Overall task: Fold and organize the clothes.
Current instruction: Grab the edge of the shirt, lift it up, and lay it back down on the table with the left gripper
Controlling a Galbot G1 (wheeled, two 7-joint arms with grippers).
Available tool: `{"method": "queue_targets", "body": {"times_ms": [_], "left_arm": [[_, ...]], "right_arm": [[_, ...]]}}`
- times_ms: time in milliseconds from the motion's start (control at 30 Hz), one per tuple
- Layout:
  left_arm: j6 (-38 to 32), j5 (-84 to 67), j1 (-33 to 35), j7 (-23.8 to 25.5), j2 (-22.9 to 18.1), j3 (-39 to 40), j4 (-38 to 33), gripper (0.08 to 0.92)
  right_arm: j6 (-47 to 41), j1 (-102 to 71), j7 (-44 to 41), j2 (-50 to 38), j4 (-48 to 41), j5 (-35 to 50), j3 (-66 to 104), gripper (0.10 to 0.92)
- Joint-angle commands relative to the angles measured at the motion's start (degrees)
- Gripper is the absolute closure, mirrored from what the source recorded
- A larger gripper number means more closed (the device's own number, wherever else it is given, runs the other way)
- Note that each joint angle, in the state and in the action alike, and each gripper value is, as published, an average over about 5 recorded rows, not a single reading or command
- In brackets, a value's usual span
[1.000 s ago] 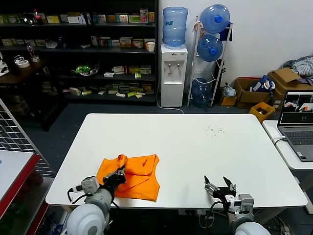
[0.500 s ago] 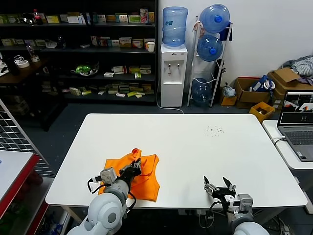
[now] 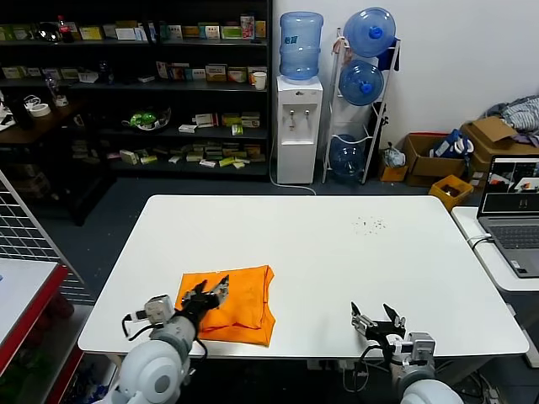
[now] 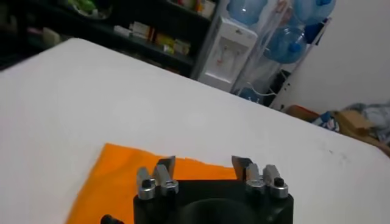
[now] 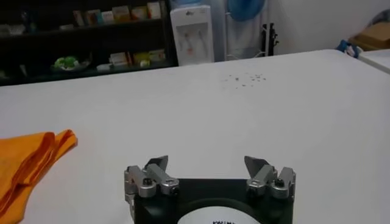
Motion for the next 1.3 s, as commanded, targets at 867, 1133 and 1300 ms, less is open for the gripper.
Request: {"method": "queue_targets", "body": {"times_ms": [867,1133,1300], "left_arm": [[-9.0,7.3,2.4,20.8,4.1,-4.3,18.6,0.328],[-8.5,6.3,1.9,20.0,2.7,-3.8,18.1,0.561],[-8.1,6.3,1.7,18.6,2.0,-3.8,16.9,0.7]], "right_arm": [[-0.2,0.0,0.2,0.3,-0.3,-0.2,-0.2,0.203],[-0.1,-0.6,0.2,0.2,0.0,-0.3,0.1,0.203],[0.0,-0.8,0.2,0.3,0.1,-0.4,0.2,0.203]]}}
